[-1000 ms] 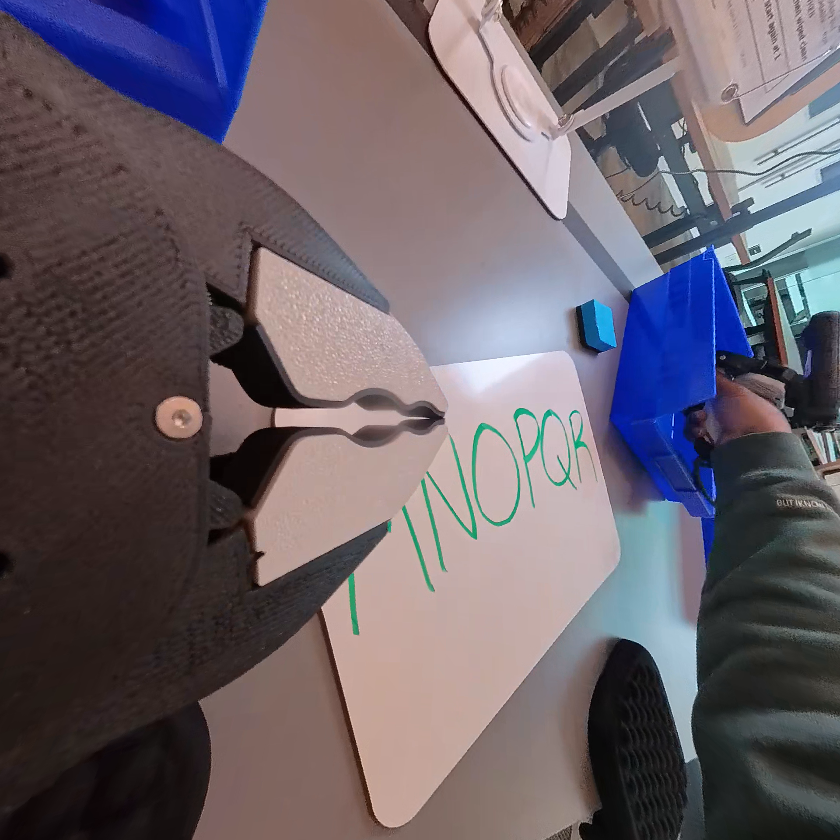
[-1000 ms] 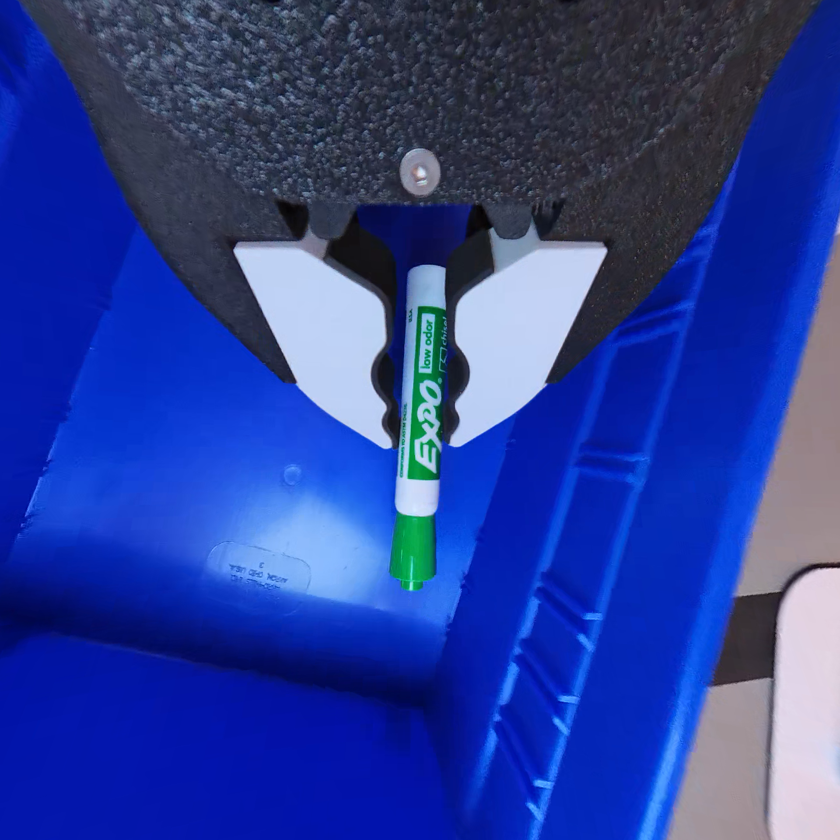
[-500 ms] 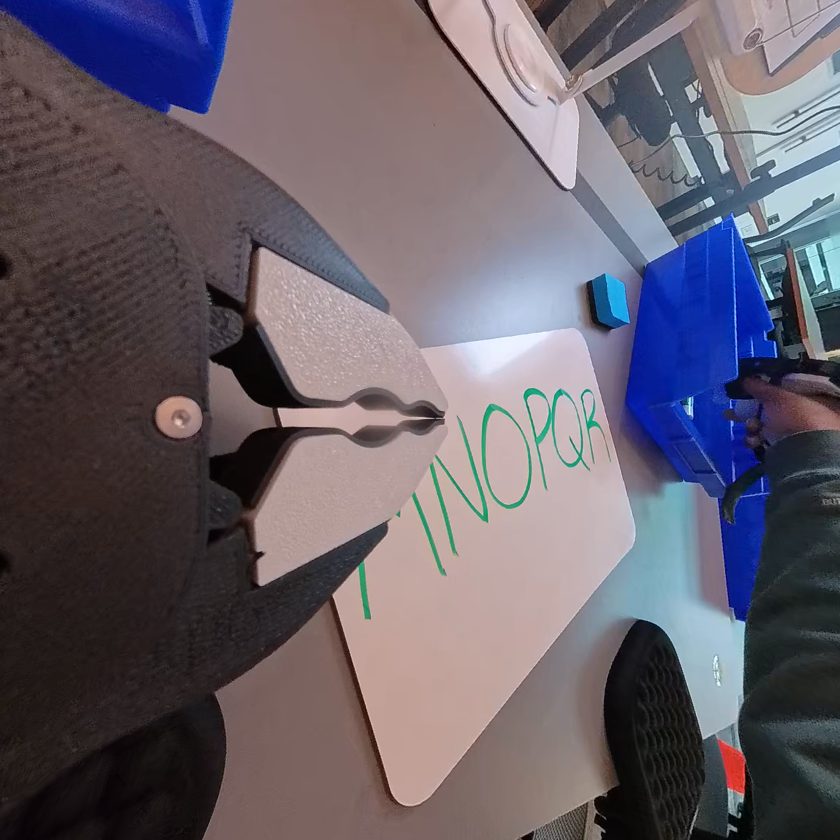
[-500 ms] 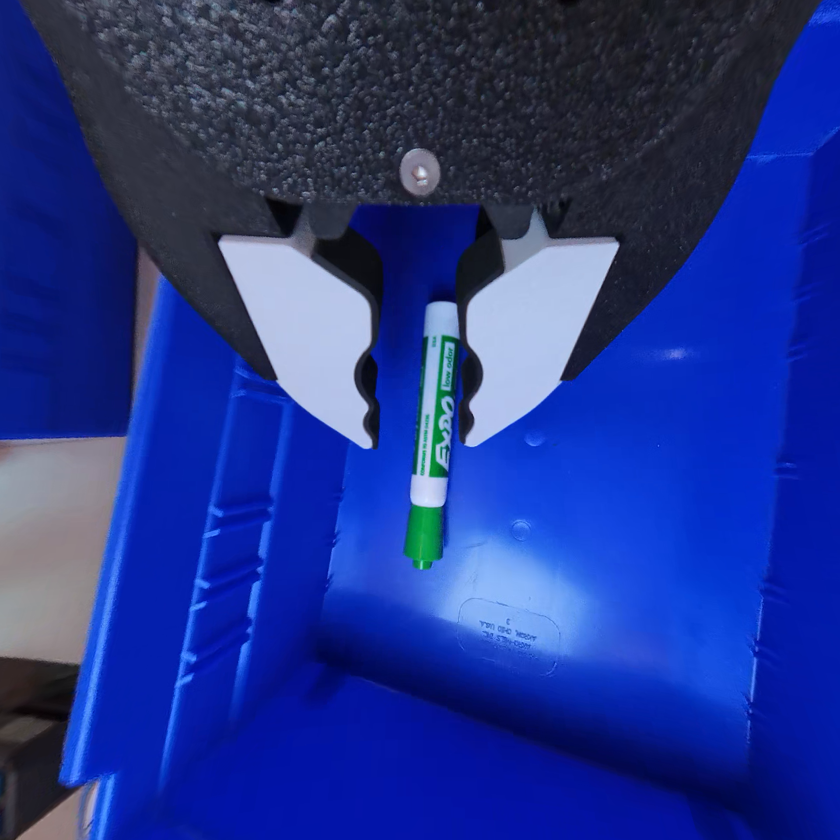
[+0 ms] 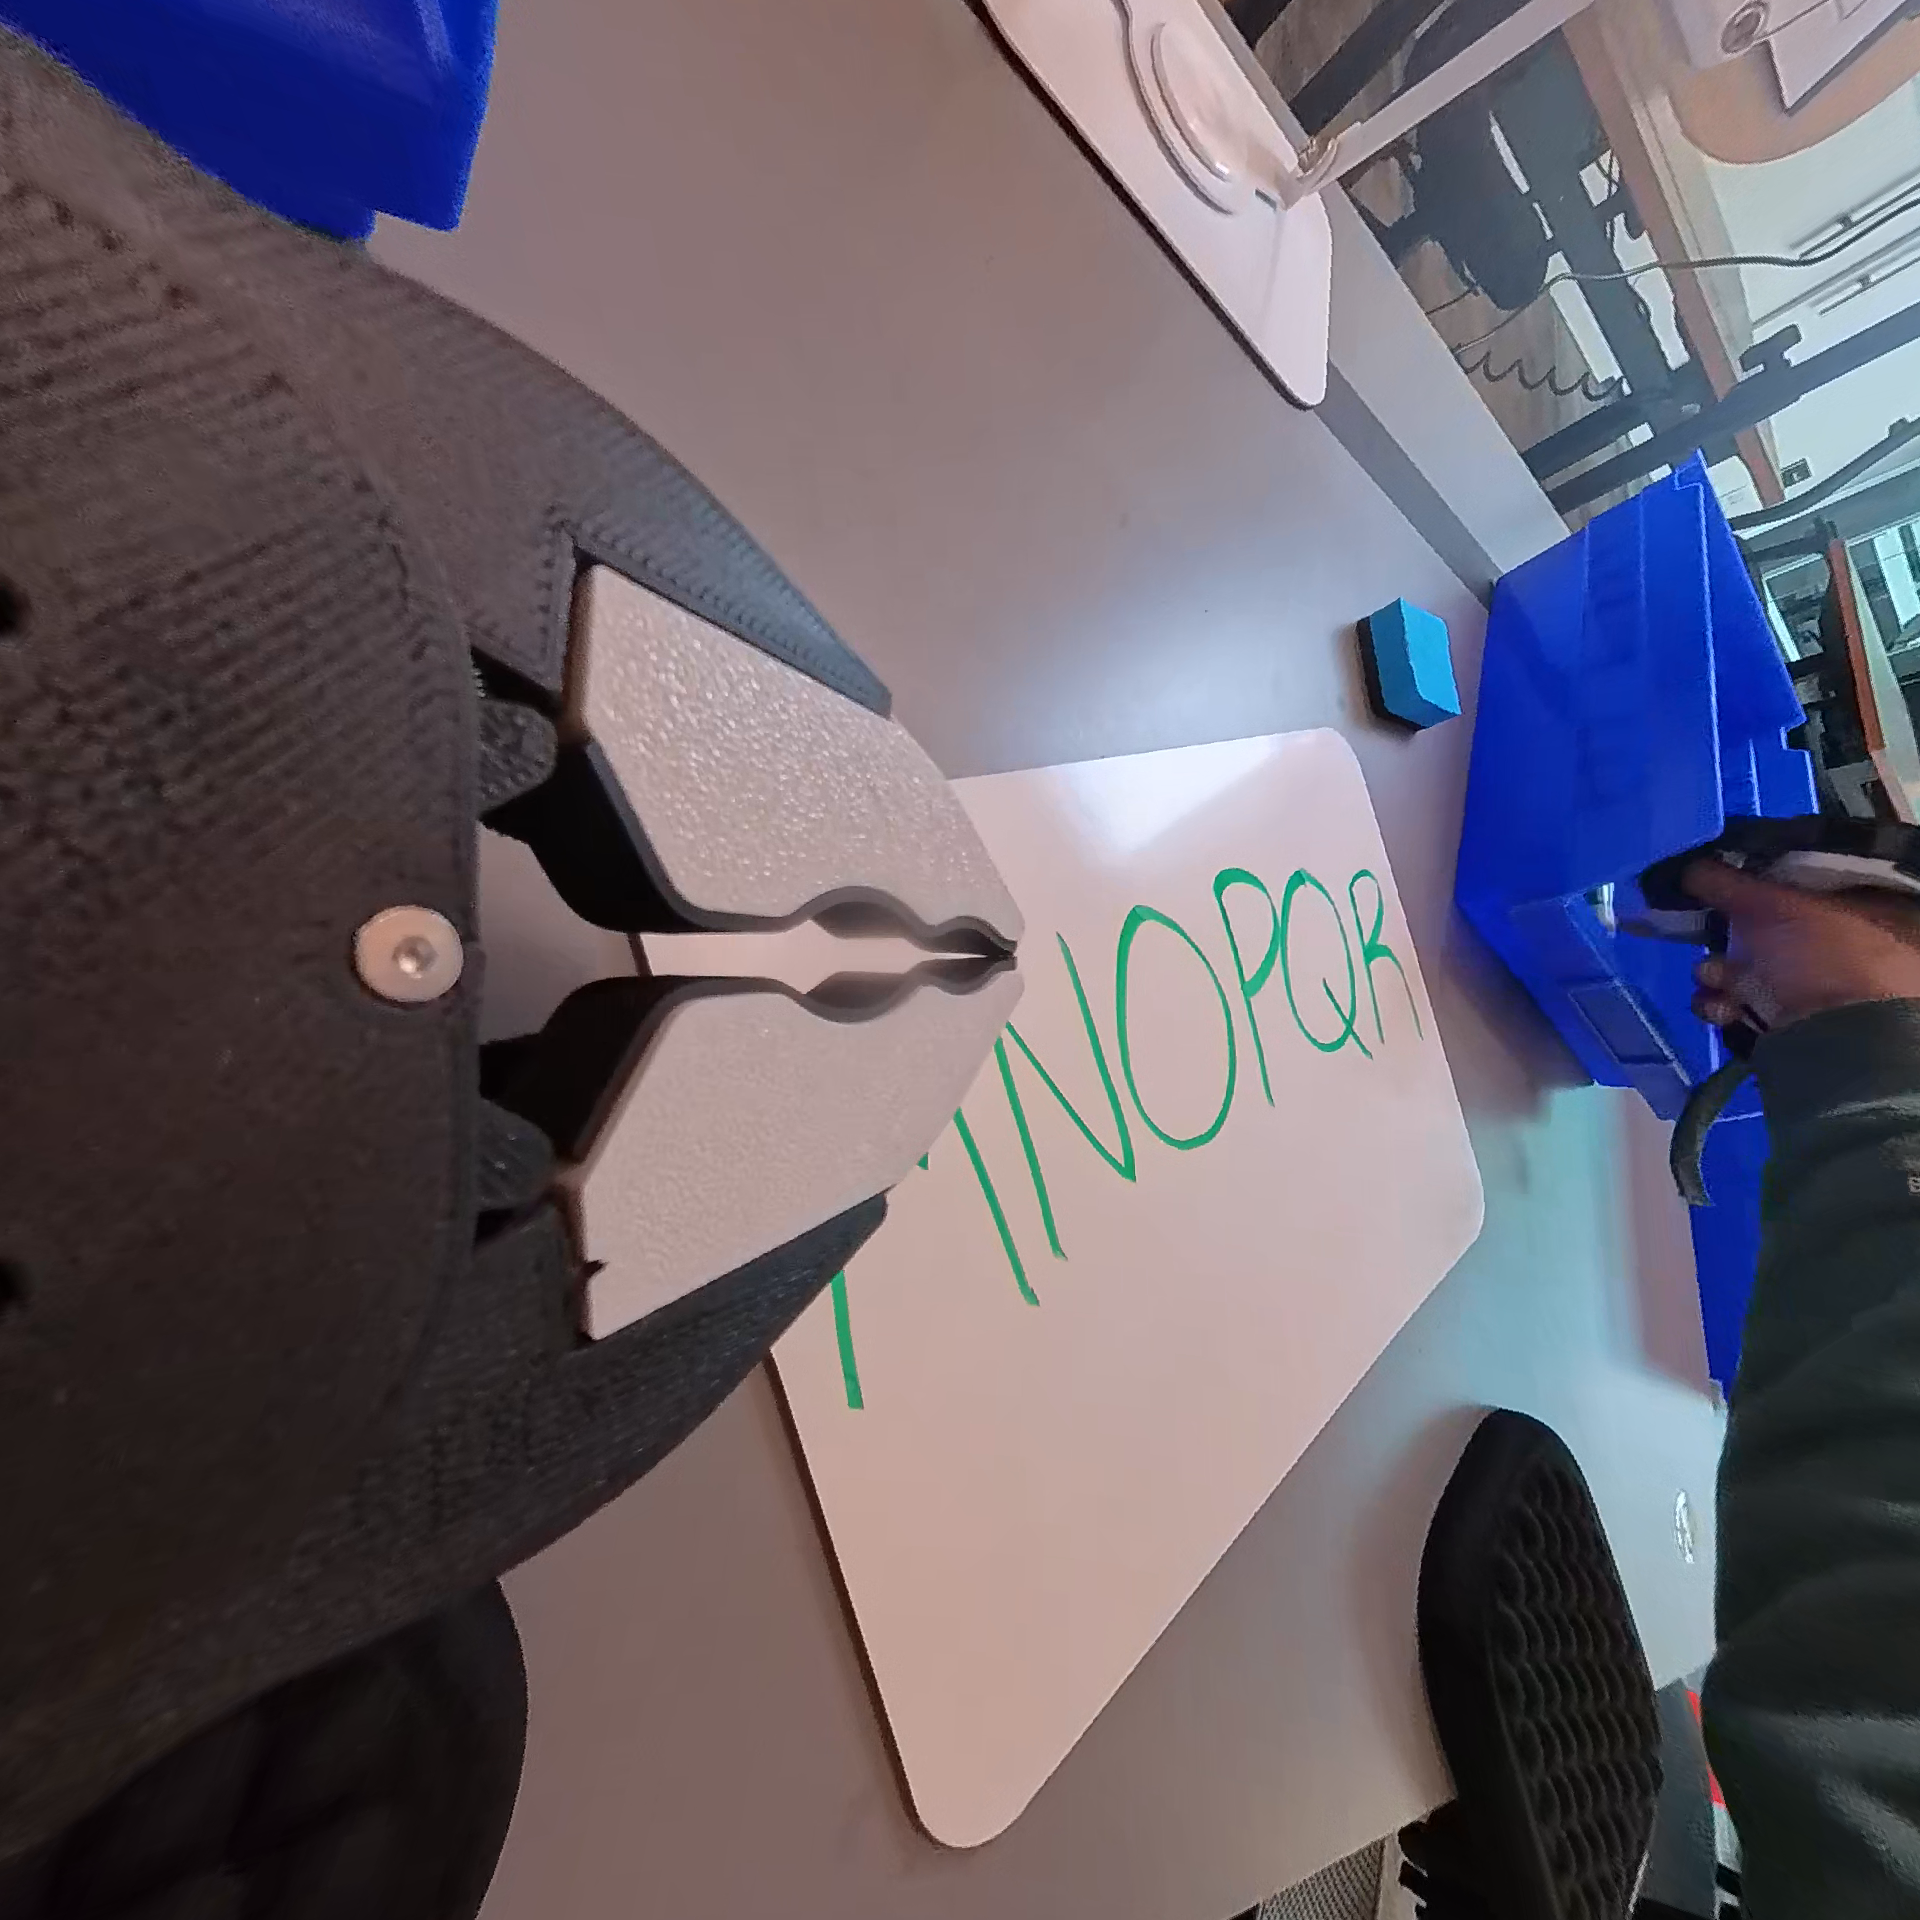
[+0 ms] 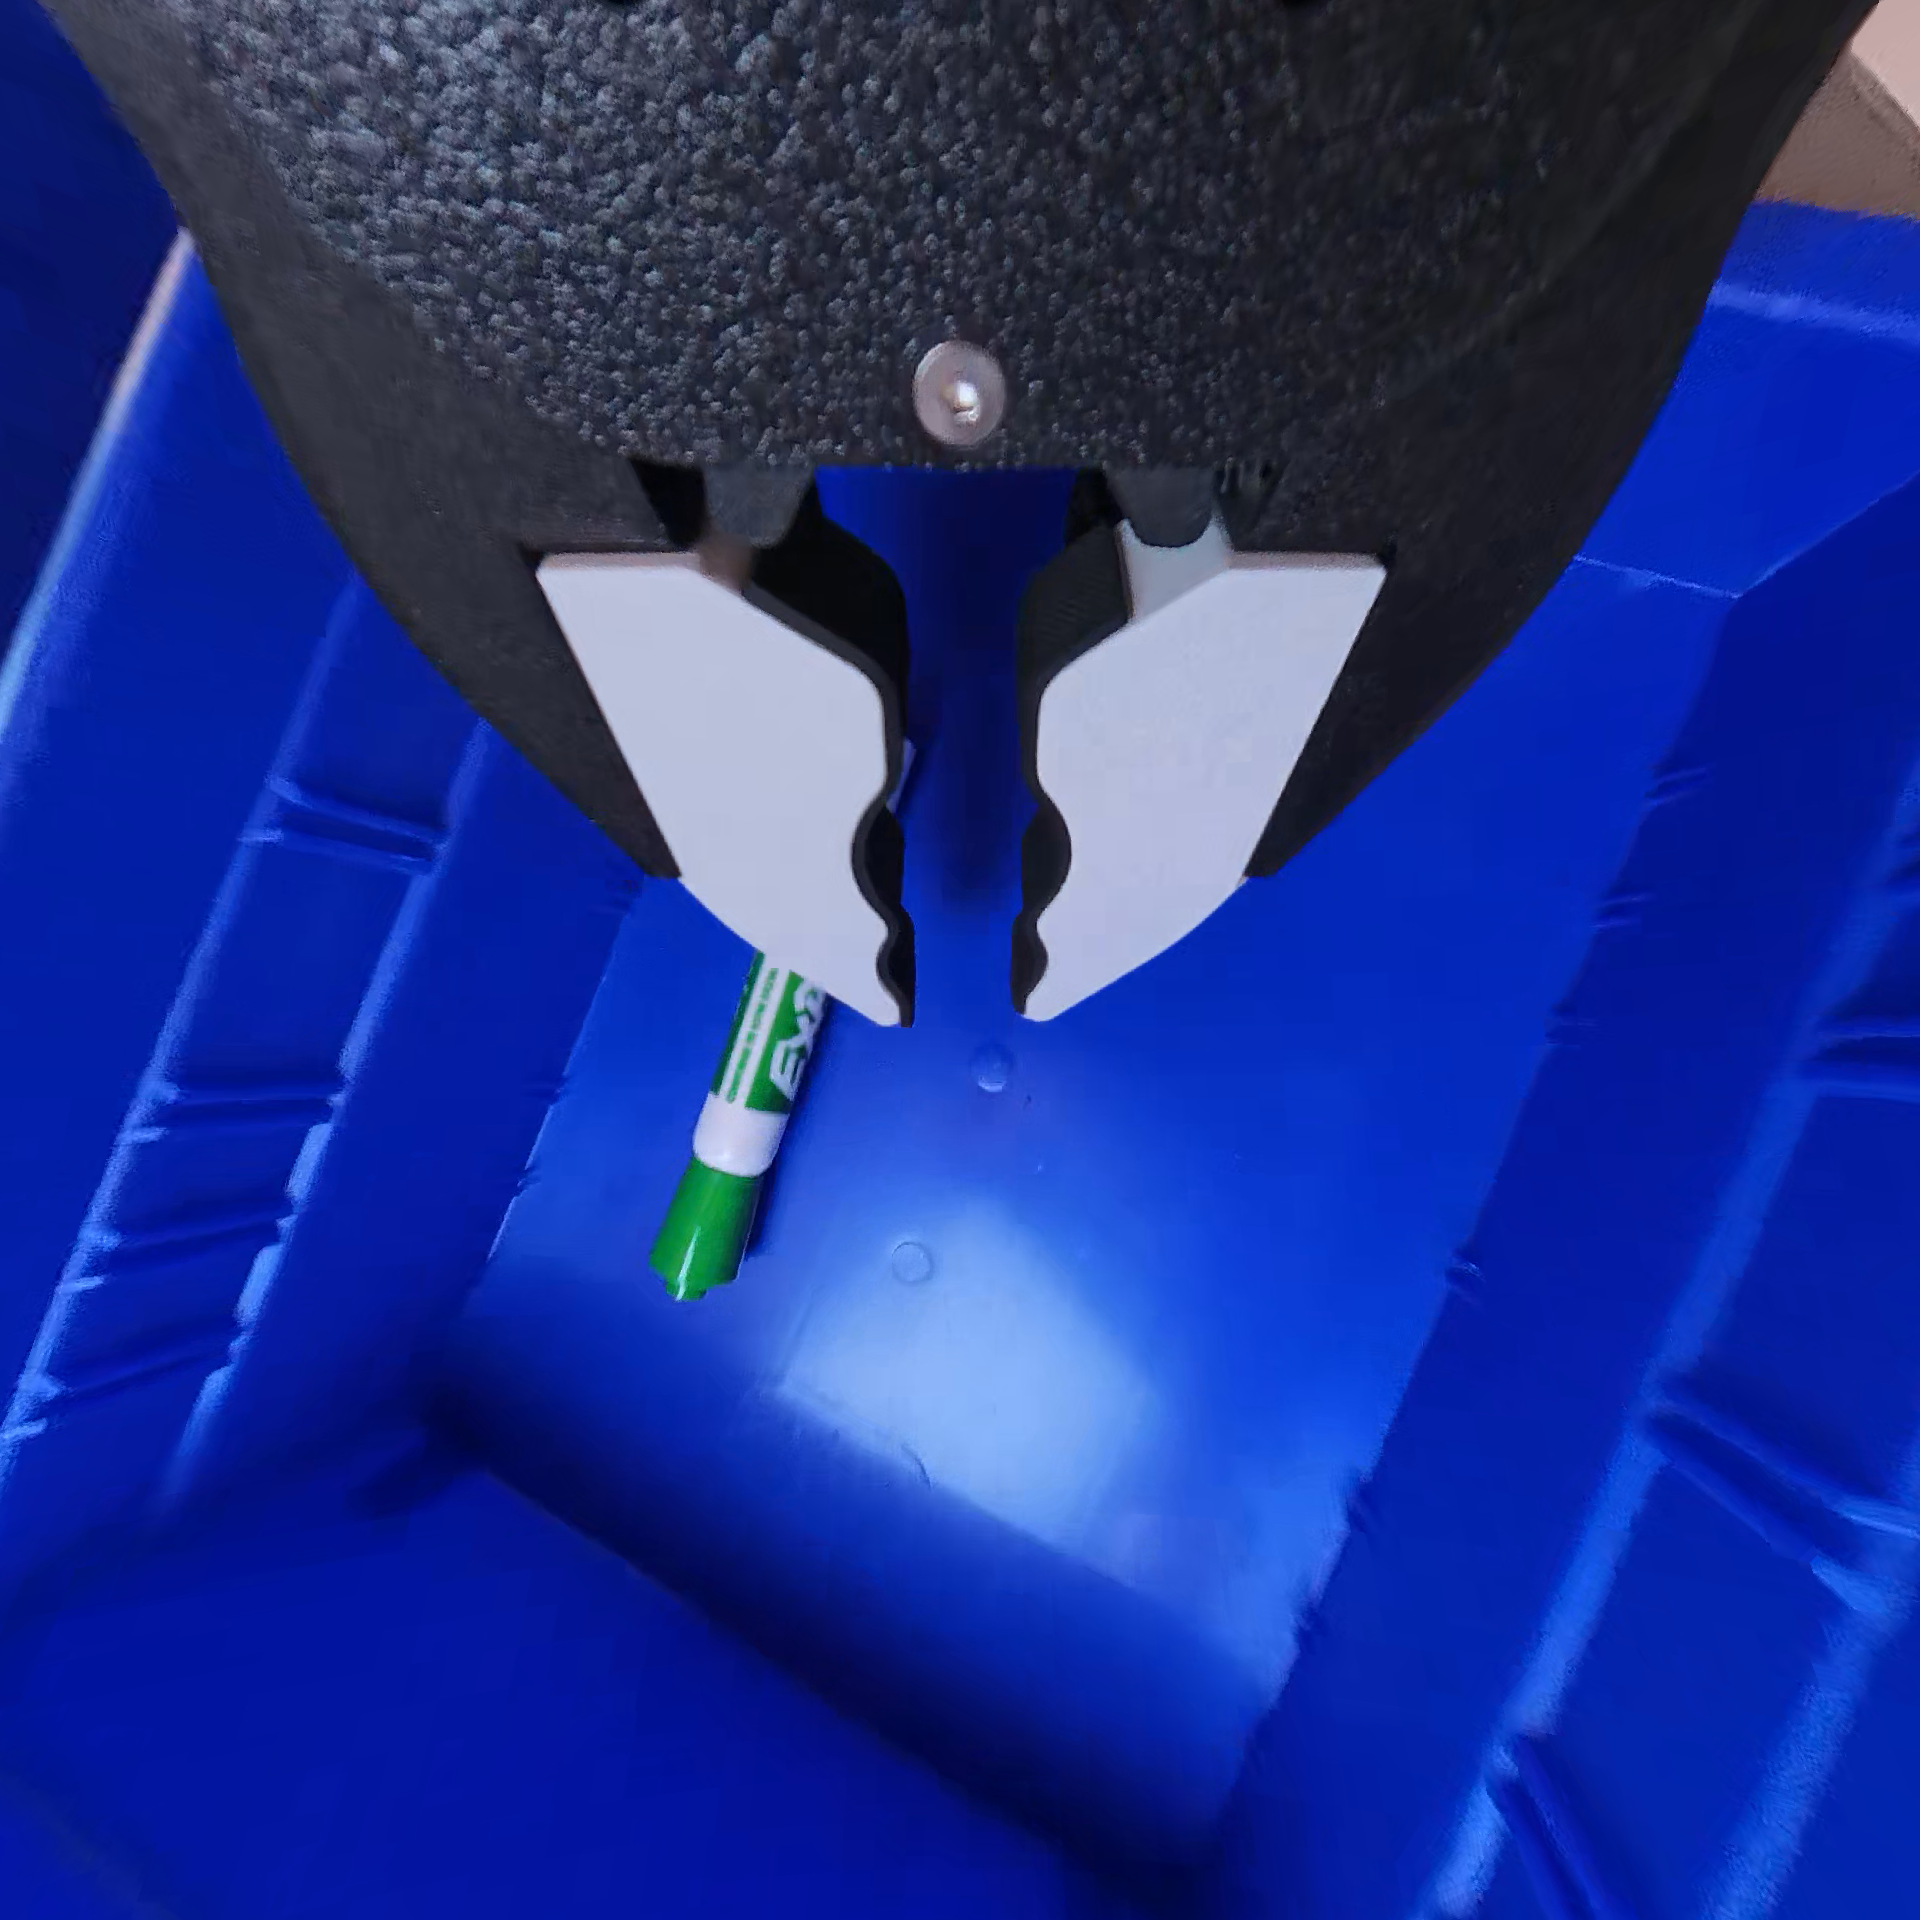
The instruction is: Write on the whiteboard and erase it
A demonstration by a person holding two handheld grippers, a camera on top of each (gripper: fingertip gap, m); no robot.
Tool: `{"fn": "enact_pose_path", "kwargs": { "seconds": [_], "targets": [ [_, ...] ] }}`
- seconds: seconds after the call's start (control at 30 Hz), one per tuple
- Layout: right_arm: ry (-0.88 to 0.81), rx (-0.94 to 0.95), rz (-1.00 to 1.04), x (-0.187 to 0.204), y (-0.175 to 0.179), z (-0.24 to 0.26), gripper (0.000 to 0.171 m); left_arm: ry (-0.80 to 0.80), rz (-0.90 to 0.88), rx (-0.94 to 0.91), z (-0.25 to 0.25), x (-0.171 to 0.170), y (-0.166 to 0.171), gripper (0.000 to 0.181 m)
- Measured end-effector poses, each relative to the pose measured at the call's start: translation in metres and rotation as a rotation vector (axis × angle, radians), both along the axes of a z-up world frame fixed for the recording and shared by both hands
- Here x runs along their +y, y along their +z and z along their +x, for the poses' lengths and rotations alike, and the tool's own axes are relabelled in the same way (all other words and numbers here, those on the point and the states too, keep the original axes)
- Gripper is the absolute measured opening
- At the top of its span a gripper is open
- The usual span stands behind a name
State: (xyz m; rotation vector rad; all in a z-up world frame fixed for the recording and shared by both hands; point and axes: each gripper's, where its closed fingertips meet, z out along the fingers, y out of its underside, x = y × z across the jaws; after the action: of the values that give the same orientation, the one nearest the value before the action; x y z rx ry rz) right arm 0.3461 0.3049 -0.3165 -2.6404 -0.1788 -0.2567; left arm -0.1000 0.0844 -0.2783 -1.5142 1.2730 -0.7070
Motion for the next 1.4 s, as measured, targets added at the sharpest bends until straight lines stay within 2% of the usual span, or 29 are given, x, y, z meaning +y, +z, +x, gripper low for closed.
{"fn": "enact_pose_path", "kwargs": {
  "seconds": [0.13,0.3,0.37,0.47,0.57,0.67,0.8,0.93,1.03,1.13,1.4],
  "targets": [
    [-0.067,-0.225,-0.063,-0.008,-0.009,0.036,0.017,0.008,-0.004,0.003,-0.001,0.002,-0.001,0.000],
    [-0.014,-0.294,0.033,-0.007,0.012,0.034,0.018,0.011,-0.011,0.002,-0.002,0.004,-0.002,0.000],
    [0.029,-0.215,0.165,-0.004,0.033,0.015,0.017,0.013,-0.013,-0.002,-0.002,0.004,-0.002,0.000],
    [0.131,0.018,0.418,-0.008,0.079,-0.036,0.017,0.020,-0.021,-0.009,-0.003,0.006,-0.002,0.000],
    [0.310,0.295,0.634,-0.036,0.126,-0.105,0.017,0.022,-0.029,-0.015,-0.003,0.007,-0.002,0.000],
    [0.508,0.491,0.729,-0.078,0.149,-0.168,0.017,0.025,-0.035,-0.018,-0.002,0.009,-0.003,0.000],
    [0.743,0.599,0.768,-0.126,0.124,-0.234,0.017,0.032,-0.038,-0.039,-0.002,0.013,0.000,0.001],
    [0.870,0.594,0.827,-0.144,0.087,-0.268,0.016,0.049,-0.018,-0.068,-0.003,0.018,0.005,0.004],
    [0.904,0.594,0.873,-0.148,0.094,-0.274,0.016,0.070,0.012,-0.095,-0.006,0.023,0.012,0.006],
    [0.861,0.629,0.938,-0.148,0.101,-0.266,0.016,0.106,0.059,-0.138,-0.016,0.032,0.022,0.008],
    [0.880,0.612,0.937,-0.153,0.099,-0.264,0.019,0.181,0.129,-0.215,-0.041,0.056,0.038,0.017]
  ]
}}
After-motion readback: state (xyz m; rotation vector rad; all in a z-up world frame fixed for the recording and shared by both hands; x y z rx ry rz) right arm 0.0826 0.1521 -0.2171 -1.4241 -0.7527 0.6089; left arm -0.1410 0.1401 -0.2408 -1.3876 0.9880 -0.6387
